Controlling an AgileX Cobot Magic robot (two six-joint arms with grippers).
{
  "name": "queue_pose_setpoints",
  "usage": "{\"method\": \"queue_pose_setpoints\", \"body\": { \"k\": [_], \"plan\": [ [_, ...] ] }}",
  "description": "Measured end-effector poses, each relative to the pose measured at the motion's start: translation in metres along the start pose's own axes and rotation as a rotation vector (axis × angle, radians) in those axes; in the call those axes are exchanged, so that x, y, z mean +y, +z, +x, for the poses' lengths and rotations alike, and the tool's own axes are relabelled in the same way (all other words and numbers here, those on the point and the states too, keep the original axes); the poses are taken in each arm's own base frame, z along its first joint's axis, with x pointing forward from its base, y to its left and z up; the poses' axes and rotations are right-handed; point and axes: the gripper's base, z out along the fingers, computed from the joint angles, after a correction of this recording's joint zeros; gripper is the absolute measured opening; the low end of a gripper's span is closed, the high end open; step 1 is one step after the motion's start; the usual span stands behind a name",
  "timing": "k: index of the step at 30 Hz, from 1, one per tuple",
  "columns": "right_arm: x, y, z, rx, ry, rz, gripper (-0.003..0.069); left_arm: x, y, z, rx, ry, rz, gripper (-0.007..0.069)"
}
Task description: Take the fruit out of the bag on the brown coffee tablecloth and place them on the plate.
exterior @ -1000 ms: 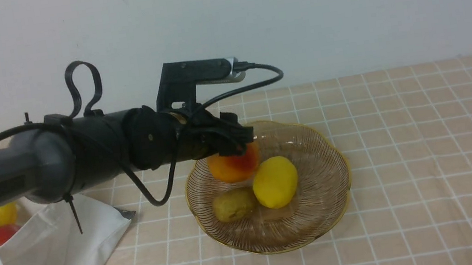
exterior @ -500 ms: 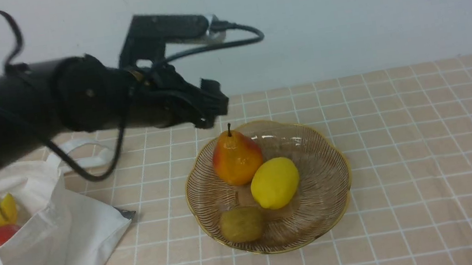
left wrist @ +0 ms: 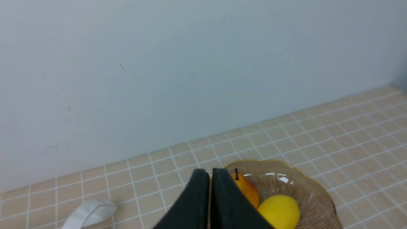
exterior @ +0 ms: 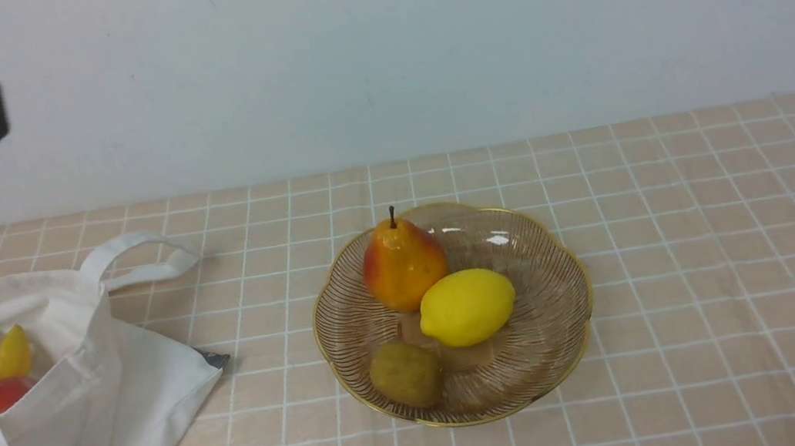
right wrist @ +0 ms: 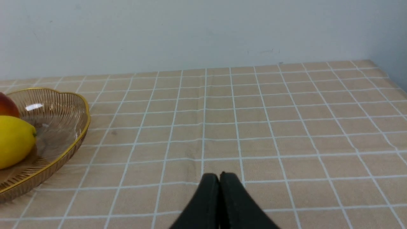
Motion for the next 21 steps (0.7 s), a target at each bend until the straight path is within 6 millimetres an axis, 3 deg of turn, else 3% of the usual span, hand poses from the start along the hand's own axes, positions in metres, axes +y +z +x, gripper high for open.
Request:
{"method": "queue_pose_setpoints", "body": {
  "k": [1,3,4,5,10,17,21],
  "plan": [
    [0.000,0.000,0.000,0.000,0.001,0.000,-0.0014,0.000,-0.002,0.002,-0.003,0.000,0.000,-0.0008],
    [0.000,0.000,0.000,0.000,0.003,0.000,-0.0014,0.003,-0.020,0.025,-0.031,-0.023,-0.002,-0.0008],
    [0.000,0.000,0.000,0.000,0.003,0.000,-0.0014,0.003,-0.021,0.027,-0.030,-0.024,-0.002,-0.0008],
    [0.000,0.000,0.000,0.001,0.003,0.000,-0.0014,0.004,-0.028,0.044,-0.029,-0.031,-0.002,-0.0008],
    [0.000,0.000,0.000,0.001,0.003,0.000,-0.0014,0.007,-0.043,0.084,-0.033,-0.068,0.012,-0.0008],
    [0.000,0.000,0.000,0.001,0.004,0.000,-0.0014,0.008,-0.045,0.112,0.006,-0.093,0.020,-0.0008],
    [0.000,0.000,0.000,0.001,0.004,0.000,-0.0014,0.009,-0.044,0.114,0.012,-0.074,0.012,-0.0008]
  ]
}}
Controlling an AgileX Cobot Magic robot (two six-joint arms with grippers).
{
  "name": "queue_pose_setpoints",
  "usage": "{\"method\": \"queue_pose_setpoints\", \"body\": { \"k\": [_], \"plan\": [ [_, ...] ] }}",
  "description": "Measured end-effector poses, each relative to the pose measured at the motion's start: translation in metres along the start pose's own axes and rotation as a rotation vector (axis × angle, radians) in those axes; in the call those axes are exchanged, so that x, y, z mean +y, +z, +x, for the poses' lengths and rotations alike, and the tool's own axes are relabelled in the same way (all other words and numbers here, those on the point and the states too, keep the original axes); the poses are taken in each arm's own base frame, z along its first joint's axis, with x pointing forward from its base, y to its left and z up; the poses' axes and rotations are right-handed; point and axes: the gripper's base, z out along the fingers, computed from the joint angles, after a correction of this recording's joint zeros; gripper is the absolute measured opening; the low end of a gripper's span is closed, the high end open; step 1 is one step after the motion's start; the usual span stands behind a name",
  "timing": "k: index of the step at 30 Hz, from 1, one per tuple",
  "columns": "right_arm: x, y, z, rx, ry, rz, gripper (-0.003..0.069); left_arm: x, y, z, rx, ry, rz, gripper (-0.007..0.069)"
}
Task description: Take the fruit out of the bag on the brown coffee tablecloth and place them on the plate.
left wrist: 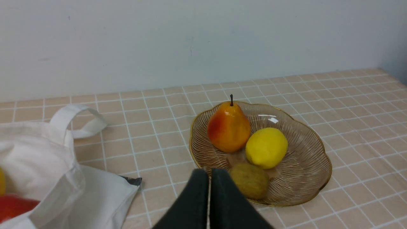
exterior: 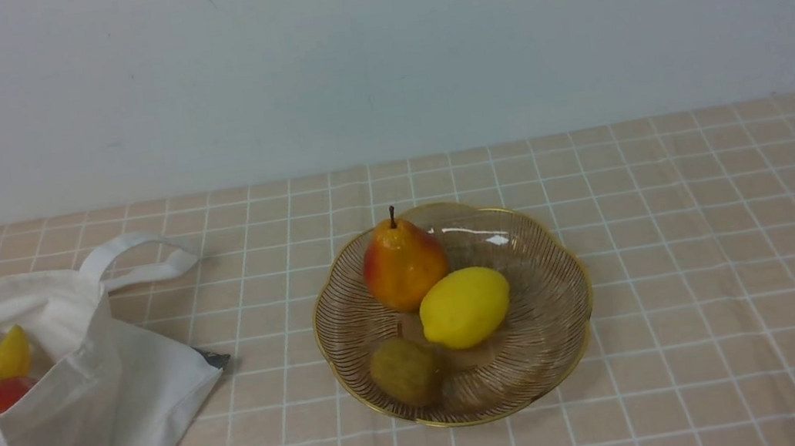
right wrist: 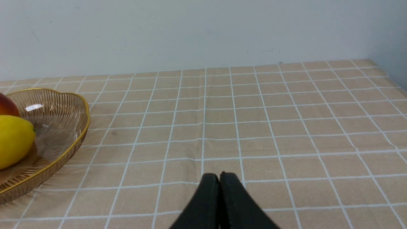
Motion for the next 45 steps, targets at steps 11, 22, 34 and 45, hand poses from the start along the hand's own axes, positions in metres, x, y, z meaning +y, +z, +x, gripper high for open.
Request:
{"method": "queue_pose_setpoints", "body": {
  "k": [11,22,34,45],
  "plan": [
    [0.000,0.000,0.000,0.000,0.005,0.000,-0.0014,0.013,0.006,0.036,-0.053,0.073,-0.108,-0.0008],
    [0.000,0.000,0.000,0.001,0.016,0.000,-0.0014,0.038,0.029,0.133,-0.009,0.043,-0.325,-0.0008],
    [0.000,0.000,0.000,0.001,0.016,0.000,-0.0014,0.038,0.029,0.136,0.027,0.057,-0.329,-0.0008],
    [0.000,0.000,0.000,0.001,0.016,0.000,-0.0014,0.038,0.029,0.136,0.027,0.058,-0.329,-0.0008]
  ]
}}
